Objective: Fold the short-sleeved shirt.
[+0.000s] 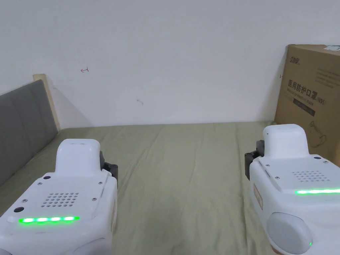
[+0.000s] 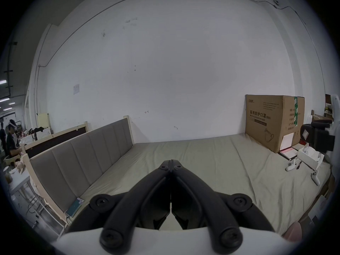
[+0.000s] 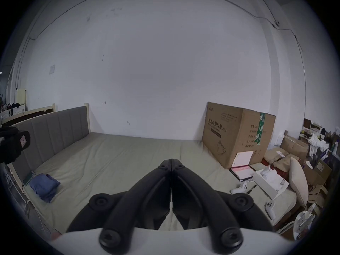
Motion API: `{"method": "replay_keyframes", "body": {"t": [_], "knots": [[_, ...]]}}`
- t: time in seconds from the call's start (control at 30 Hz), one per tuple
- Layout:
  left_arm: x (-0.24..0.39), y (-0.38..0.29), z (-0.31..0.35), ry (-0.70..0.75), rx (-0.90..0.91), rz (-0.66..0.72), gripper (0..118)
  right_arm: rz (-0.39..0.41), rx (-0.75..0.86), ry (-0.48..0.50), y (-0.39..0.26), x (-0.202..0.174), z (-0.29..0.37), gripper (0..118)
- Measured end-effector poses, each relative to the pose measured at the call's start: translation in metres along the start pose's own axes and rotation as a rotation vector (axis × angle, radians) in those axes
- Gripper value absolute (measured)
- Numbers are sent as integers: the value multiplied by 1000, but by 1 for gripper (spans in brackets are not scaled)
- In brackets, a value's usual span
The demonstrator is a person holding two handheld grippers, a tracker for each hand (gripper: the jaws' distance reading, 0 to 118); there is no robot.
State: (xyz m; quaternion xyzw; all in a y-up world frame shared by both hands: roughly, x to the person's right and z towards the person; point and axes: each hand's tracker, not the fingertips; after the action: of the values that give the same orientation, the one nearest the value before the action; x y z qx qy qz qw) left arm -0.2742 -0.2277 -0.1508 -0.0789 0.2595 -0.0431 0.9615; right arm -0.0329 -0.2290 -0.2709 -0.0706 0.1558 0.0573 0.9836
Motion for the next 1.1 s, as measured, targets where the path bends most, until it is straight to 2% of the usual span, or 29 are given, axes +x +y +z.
{"method": "replay_keyframes", "body": {"t": [0.17,0.2,0.23,0.27,0.3,0.33,0.37,0.4,0.43,0.47,0.6,0.77,0.93,1.1], "knots": [[0,0,2,-34,2,14,0,-15,-18,14,-2,-1,-1,1],[0,0,2,-39,0,21,7,-13,-21,13,-4,-1,-1,3],[0,-1,2,-48,-4,29,21,-9,-26,14,-5,-1,-1,8],[-1,-1,2,-53,-8,33,40,-10,-29,15,-6,-1,-1,17],[-1,-2,2,-64,-12,42,72,-15,-31,18,-8,0,-1,35],[-1,-2,2,-77,-17,47,93,-25,-29,21,-9,1,0,55],[-2,-3,4,-91,-16,52,106,-42,-21,20,-11,2,0,78],[-3,-4,5,-102,-2,64,112,-51,-23,22,-11,4,0,101],[-4,-5,8,-111,15,75,112,-60,-23,28,-12,6,0,107],[-4,-4,11,-108,21,78,112,-70,-8,39,-13,7,1,109],[-5,-1,10,-89,32,87,113,-60,4,35,-13,4,5,111],[-9,2,7,-149,-11,115,113,-38,3,32,-15,1,5,111],[1,-1,7,-40,27,6,113,-32,-2,28,-14,-1,7,111],[0,-4,7,-123,33,39,113,-28,-14,28,-17,-1,3,111]]}}
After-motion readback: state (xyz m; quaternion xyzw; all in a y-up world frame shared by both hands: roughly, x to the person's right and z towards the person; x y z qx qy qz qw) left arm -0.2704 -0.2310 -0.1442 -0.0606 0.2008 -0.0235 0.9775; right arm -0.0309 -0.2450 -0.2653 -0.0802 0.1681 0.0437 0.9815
